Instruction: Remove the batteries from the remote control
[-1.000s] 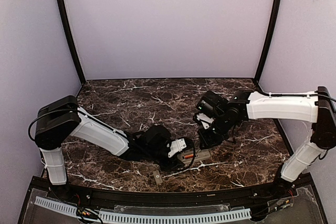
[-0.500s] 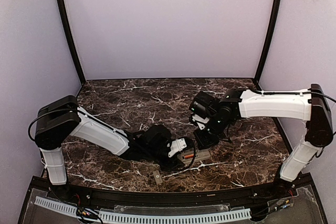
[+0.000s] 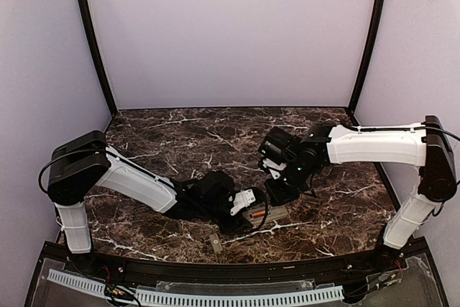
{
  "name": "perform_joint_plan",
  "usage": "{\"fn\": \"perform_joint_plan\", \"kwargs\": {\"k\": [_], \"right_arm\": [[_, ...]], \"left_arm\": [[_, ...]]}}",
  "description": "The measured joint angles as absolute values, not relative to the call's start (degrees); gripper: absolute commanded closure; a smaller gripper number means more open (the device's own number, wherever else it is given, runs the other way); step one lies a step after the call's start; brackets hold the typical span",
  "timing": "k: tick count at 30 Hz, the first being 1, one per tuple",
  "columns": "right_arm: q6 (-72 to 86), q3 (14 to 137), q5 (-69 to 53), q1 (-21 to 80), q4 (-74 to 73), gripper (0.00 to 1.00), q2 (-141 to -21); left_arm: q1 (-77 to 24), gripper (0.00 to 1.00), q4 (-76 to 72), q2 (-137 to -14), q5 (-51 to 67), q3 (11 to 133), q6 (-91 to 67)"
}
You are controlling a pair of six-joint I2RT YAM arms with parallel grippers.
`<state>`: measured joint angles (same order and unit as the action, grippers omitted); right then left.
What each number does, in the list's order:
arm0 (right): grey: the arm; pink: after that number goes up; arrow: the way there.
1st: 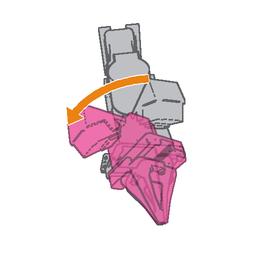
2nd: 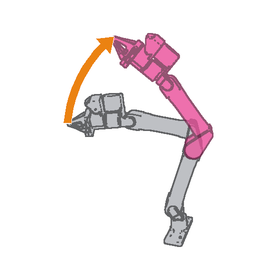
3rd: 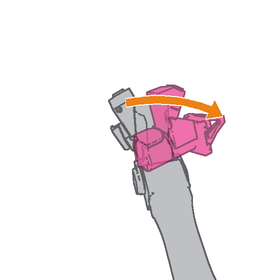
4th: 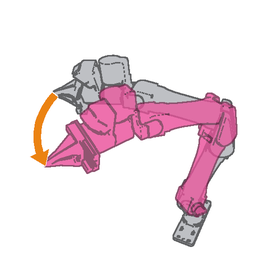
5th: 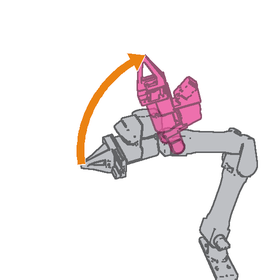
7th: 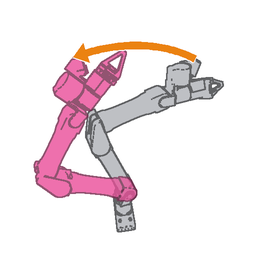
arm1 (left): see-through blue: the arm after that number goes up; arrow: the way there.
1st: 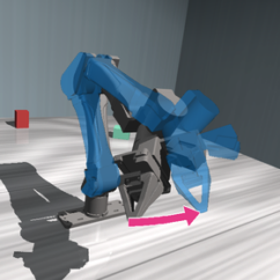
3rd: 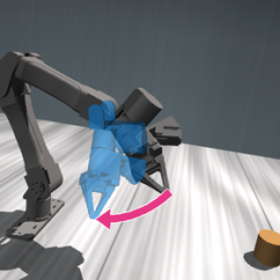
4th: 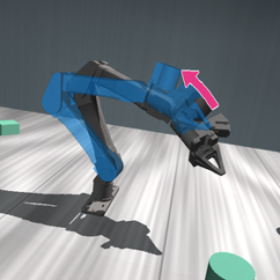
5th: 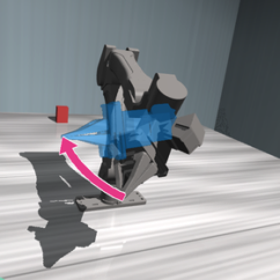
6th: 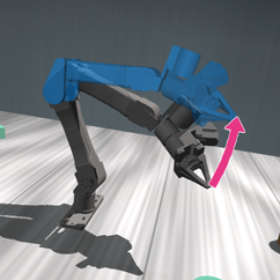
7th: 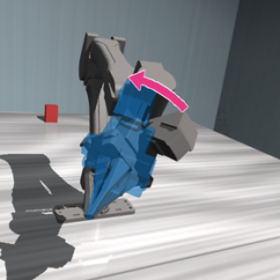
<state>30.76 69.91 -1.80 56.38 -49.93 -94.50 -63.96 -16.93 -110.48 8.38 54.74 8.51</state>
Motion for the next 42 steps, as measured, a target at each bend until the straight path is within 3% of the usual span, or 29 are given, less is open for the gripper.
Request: {"fn": "perform_joint_plan", "kwargs": {"k": [23,42], "right_arm": [[31.55,50.46,-9.45,51.59,-30.89,1.0,-80.64],[30.5,48.38,-12.19,49.8,-28.6,1.0,-79.59]], "left_arm": [[-63.92,1.0,-16.49,-110.5,8.56,54.98,8.38],[-63.9,1.0,-15.64,-110.56,8.56,55.37,8.51]]}}
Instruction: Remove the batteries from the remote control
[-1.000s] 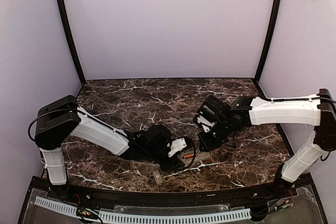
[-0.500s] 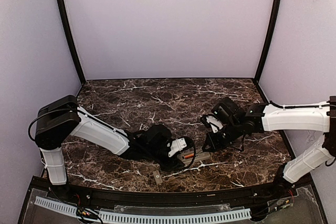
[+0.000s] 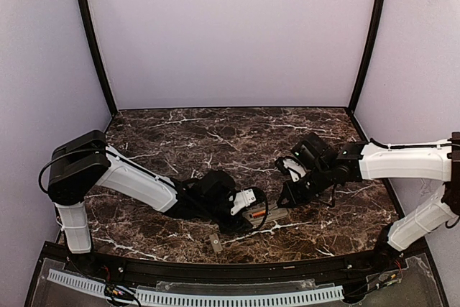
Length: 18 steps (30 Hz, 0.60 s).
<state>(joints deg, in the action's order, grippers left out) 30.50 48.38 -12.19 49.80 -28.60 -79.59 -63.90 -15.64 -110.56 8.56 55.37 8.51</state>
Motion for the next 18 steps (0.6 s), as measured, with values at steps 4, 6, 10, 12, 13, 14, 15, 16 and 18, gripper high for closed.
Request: {"fn": "perform_joint_plan", "kwargs": {"k": [4,6,10,12,13,14,15,16,18], "right_arm": [[30.5,47.77,-12.75,49.43,-27.92,1.0,-79.29],[30.48,46.89,-13.19,49.15,-26.98,1.0,-78.74],[30.55,44.73,-13.85,48.71,-24.73,1.0,-77.45],[30.63,43.53,-14.46,48.31,-23.38,1.0,-76.84],[30.72,43.0,-14.74,48.18,-22.72,1.0,-76.55],[30.79,42.37,-15.09,47.94,-22.06,1.0,-76.23],[30.89,41.85,-15.4,47.77,-21.45,1.0,-76.01],[30.98,41.39,-15.66,47.59,-20.91,1.0,-75.79],[31.24,40.45,-16.1,47.29,-19.81,1.0,-75.31]], "left_arm": [[-63.9,1.0,-15.62,-110.56,8.56,55.37,8.62],[-63.9,1.0,-15.62,-110.56,8.56,55.37,8.64],[-63.9,1.0,-15.62,-110.56,8.56,55.37,8.82],[-63.9,1.0,-15.62,-110.59,8.56,55.37,8.82],[-63.9,1.0,-15.59,-110.59,8.56,55.37,8.8],[-63.9,1.0,-15.59,-110.59,8.56,55.37,8.82],[-63.9,1.0,-15.59,-110.59,8.56,55.37,8.8],[-63.88,1.0,-15.59,-110.59,8.56,55.37,8.8],[-63.88,1.0,-15.57,-110.59,8.56,55.37,8.8]]}}
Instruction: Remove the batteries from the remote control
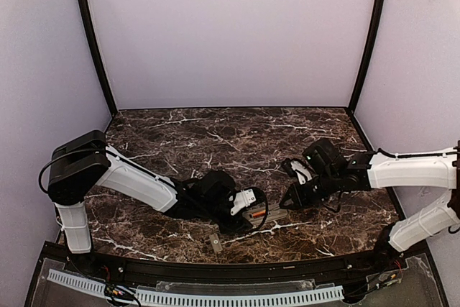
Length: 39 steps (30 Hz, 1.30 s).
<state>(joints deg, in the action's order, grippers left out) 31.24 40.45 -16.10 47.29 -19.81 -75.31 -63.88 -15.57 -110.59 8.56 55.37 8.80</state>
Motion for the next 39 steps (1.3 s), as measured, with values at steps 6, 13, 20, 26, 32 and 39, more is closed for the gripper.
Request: {"fn": "perform_joint_plan", "kwargs": {"k": [6,13,20,26,32,39], "right_arm": [[32.32,36.64,-18.04,45.98,-15.42,1.0,-73.78],[33.74,32.77,-20.36,44.51,-10.48,1.0,-72.31],[35.05,29.45,-22.55,43.16,-6.02,1.0,-71.22],[36.71,26.92,-24.38,42.13,-2.24,1.0,-70.74],[36.91,28.64,-24.21,42.04,-4.89,1.0,-70.61],[34.17,38.28,-20.6,43.55,-18.48,1.0,-73.76]], "left_arm": [[-63.88,1.0,-15.57,-110.63,8.56,55.37,8.8],[-63.88,1.0,-15.57,-110.65,8.58,55.37,8.8],[-63.88,1.0,-15.57,-110.67,8.58,55.37,8.8],[-63.86,1.0,-15.57,-110.67,8.6,55.37,8.78],[-63.86,1.0,-15.53,-110.67,8.6,55.42,8.78],[-63.88,1.0,-14.83,-110.91,8.71,56.12,8.99]]}}
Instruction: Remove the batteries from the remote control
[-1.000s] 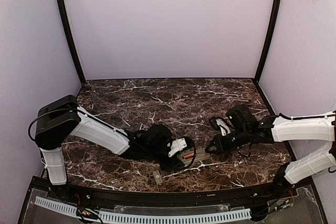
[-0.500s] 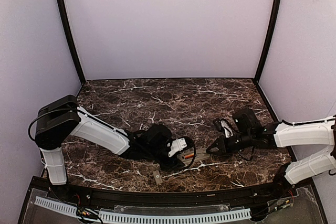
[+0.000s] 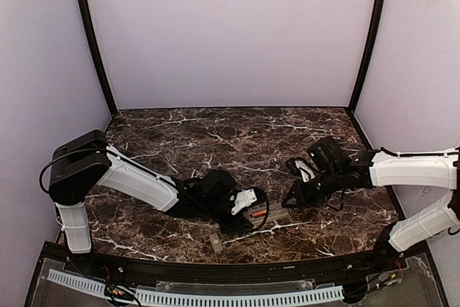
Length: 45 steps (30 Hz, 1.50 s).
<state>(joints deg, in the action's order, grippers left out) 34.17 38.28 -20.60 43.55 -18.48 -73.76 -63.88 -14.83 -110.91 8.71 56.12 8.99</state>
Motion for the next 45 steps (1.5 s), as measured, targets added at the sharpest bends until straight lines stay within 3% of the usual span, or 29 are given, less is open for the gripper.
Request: {"fn": "perform_joint_plan", "kwargs": {"k": [14,45], "right_arm": [[32.82,47.75,-15.33,46.68,-34.59,1.0,-75.07],[42.52,51.75,-7.68,50.11,-36.42,1.0,-79.64]], "left_arm": [[-63.88,1.0,-14.33,-111.15,8.73,56.64,8.08],[-68.12,1.0,-16.64,-115.15,-1.63,61.01,-3.68]]}}
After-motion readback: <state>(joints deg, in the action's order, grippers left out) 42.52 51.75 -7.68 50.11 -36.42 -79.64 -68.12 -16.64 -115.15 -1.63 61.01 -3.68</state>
